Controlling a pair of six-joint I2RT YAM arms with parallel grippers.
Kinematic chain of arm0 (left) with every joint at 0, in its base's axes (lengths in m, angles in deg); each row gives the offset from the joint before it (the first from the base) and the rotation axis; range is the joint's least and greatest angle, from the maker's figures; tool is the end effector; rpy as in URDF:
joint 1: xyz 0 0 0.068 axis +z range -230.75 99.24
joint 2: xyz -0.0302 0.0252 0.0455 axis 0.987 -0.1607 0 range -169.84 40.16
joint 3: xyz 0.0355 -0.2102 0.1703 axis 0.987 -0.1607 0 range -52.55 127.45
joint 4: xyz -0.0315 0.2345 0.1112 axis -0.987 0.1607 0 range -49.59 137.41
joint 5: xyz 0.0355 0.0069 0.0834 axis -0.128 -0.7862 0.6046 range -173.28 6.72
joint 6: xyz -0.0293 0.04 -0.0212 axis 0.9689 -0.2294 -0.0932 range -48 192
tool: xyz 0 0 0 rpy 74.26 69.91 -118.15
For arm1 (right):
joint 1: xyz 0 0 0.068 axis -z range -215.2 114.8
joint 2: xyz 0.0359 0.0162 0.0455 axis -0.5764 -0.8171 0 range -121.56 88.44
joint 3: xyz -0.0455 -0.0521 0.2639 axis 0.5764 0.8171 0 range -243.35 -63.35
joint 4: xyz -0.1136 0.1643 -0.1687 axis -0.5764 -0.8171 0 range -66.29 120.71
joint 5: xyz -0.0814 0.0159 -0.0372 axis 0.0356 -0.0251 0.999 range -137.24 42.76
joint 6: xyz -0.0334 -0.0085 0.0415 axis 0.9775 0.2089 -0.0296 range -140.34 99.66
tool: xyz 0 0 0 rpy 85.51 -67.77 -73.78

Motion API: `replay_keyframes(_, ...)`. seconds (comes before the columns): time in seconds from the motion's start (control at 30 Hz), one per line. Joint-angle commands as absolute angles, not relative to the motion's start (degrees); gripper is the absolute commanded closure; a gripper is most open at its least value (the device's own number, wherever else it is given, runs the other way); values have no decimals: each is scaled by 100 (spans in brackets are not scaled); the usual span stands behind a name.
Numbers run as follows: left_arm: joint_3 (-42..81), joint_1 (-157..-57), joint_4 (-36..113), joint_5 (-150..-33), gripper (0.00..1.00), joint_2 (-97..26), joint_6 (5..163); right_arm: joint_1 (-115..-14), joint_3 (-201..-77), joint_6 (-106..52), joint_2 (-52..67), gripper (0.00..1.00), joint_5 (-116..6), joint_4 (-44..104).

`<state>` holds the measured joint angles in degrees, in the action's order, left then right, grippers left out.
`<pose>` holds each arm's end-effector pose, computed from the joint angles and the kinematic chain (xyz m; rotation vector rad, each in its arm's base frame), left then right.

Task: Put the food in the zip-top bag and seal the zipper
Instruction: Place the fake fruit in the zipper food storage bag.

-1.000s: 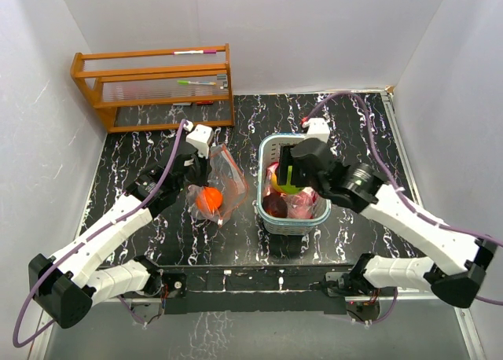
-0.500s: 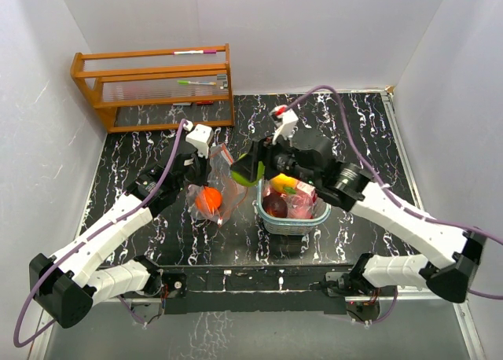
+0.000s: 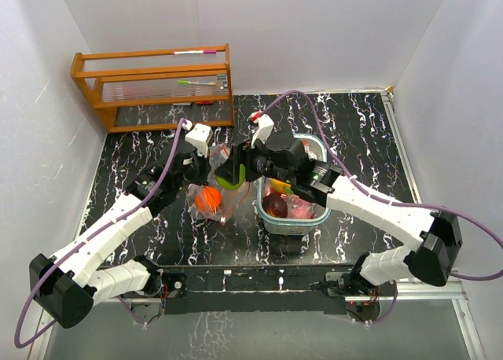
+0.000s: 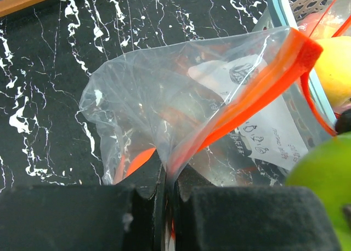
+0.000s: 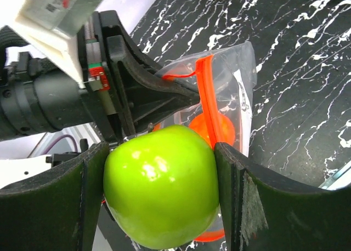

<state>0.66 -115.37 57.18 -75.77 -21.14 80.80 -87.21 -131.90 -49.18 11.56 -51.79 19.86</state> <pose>0.2029 -0.1345 0.3241 0.3682 1.9844 -0.3535 0.1915 0.2497 0.3585 -0.4664 1.9883 1.0030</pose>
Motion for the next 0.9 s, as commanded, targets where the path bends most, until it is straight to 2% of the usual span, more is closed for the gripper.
replay_keyframes(0.0, 58, -11503, 5658, -7687, 100, -2085, 8088, -8912, -13525, -4873, 836, 52, -4419, 2174)
replay_keyframes(0.1, 50, -11508, 5658, -7695, 100, -2089, 8088, -9092, -13669, -4785, 636, 34, -3798, 1978)
replay_keyframes(0.23, 45, -11498, 5658, -7695, 100, -2084, 8088, -9252, -13730, -4743, 565, 18, -3395, 1961)
replay_keyframes(0.3, 46, -11497, 5658, -7688, 100, -2092, 8080, -9283, -13763, -4724, 588, 14, -3328, 1919)
replay_keyframes(0.47, 45, -11478, 5658, -7686, 100, -2106, 8086, -9303, -13688, -4696, 797, 10, -3299, 1892)
replay_keyframes(0.67, 60, -11479, 5667, -7673, 100, -2129, 8072, -9379, -13515, -4728, 1308, 10, -2965, 1665)
replay_keyframes(0.8, 54, -11473, 5675, -7669, 100, -2136, 8063, -9381, -13350, -5011, 1716, 10, -2105, 938)
replay_keyframes(0.87, 60, -11469, 5673, -7675, 100, -2137, 8061, -9375, -13312, -5249, 1778, 4, -1414, 363)
